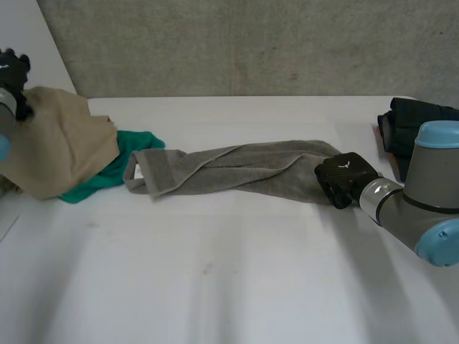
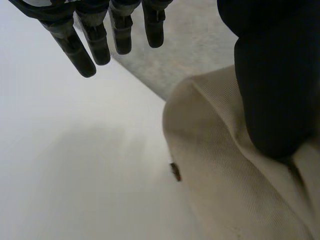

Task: Fold the laundry.

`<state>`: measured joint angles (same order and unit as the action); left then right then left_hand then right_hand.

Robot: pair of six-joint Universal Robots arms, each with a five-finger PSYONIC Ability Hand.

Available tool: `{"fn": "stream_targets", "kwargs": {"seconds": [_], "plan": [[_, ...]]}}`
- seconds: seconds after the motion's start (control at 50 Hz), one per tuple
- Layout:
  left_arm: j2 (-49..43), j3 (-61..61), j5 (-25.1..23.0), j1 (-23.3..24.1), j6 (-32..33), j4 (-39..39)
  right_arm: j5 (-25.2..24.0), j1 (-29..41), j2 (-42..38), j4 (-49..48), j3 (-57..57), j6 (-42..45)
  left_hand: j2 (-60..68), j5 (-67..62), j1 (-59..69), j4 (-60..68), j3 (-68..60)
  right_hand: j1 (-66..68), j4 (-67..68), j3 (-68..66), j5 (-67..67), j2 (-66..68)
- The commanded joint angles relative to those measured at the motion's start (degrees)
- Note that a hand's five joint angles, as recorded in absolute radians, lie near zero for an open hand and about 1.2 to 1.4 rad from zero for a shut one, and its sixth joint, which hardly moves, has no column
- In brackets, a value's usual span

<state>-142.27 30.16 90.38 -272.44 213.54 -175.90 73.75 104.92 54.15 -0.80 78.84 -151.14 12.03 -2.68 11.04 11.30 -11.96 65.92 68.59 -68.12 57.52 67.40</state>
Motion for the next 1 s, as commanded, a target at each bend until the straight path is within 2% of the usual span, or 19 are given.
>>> {"fn": "stream_targets", "kwargs": {"seconds": [0.02,0.08,0.14,0.22,0.24,0.28,0.32,0.4,0.54,0.66,0.8,0.9,1.0], "plan": [[7.6,7.53,-1.61,4.18,-3.03,1.17,-0.18,0.02,1.39,1.23,-0.09,-0.21,-2.03,2.68,-1.04,-1.3,1.96,14.08,11.41,-11.88,12.48,12.6],[10.86,11.23,-3.71,6.56,-4.62,2.4,-0.18,-0.24,2.53,1.59,-0.18,-0.73,-2.03,2.68,-1.04,-1.3,1.96,14.08,11.41,-11.88,12.48,12.6],[14.12,17.03,-8.02,10.6,-5.68,4.07,-0.18,-0.86,4.03,1.76,-0.27,-2.14,-2.03,2.68,-1.04,-1.3,1.96,14.08,11.41,-11.88,12.48,12.6],[15.7,23.88,-11.63,16.23,-4.98,4.95,-0.1,-1.47,5.0,1.94,-0.62,-4.34,-2.03,2.68,-1.04,-1.3,1.96,-8.09,-10.76,10.29,-9.69,-9.57],[15.44,25.9,-11.98,18.15,-4.28,4.95,-0.1,-1.74,5.08,2.11,-0.97,-5.21,0.67,-0.01,1.66,1.39,-0.74,-19.96,-22.64,22.17,-21.57,-21.45],[15.0,27.4,-11.72,20.01,-3.4,4.78,-0.18,-1.83,5.17,2.55,-1.5,-5.92,7.9,-7.25,8.89,8.63,-7.97,-28.63,-31.3,30.83,-30.23,-30.12],[13.43,28.72,-10.76,22.29,-1.73,4.95,-0.53,-1.91,4.91,3.78,-2.11,-6.71,16.31,-15.65,17.29,17.03,-16.37,-29.67,-32.34,31.88,-31.28,-31.16],[9.83,29.78,-7.34,25.28,0.38,4.78,-1.06,-1.83,4.56,5.71,-2.47,-6.8,24.24,-23.59,25.23,24.97,-24.31,-30.85,-33.52,33.06,-32.45,-32.34],[4.99,28.56,-0.48,26.96,1.44,3.38,-1.15,-1.39,3.24,6.51,-2.47,-5.14,15.86,-15.2,16.85,16.58,-15.93,-30.68,-33.36,32.89,-32.29,-32.17],[0.95,25.4,1.2,26.61,2.58,-0.05,-1.06,-0.86,2.54,6.51,-2.29,-3.2,14.33,-13.67,15.32,15.05,-14.4,-30.35,-33.02,32.56,-31.95,-31.84],[-2.93,20.91,2.52,25.91,4.25,-0.23,-1.06,-0.69,2.71,6.51,-2.03,-3.02,15.34,-14.68,16.33,16.06,-15.41,-29.67,-32.35,31.88,-31.28,-31.16],[-4.25,18.36,3.48,26.26,5.83,-0.76,-1.15,-0.42,2.71,6.51,-1.76,-2.76,26.24,-25.59,27.23,26.97,-26.31,-29.34,-32.01,31.54,-30.94,-30.83],[-4.16,17.04,3.75,26.17,7.41,-2.16,-1.15,-0.42,2.71,6.51,-1.76,-2.76,51.29,-50.63,52.28,52.01,-51.36,-29.17,-31.84,31.37,-30.77,-30.66]]}}
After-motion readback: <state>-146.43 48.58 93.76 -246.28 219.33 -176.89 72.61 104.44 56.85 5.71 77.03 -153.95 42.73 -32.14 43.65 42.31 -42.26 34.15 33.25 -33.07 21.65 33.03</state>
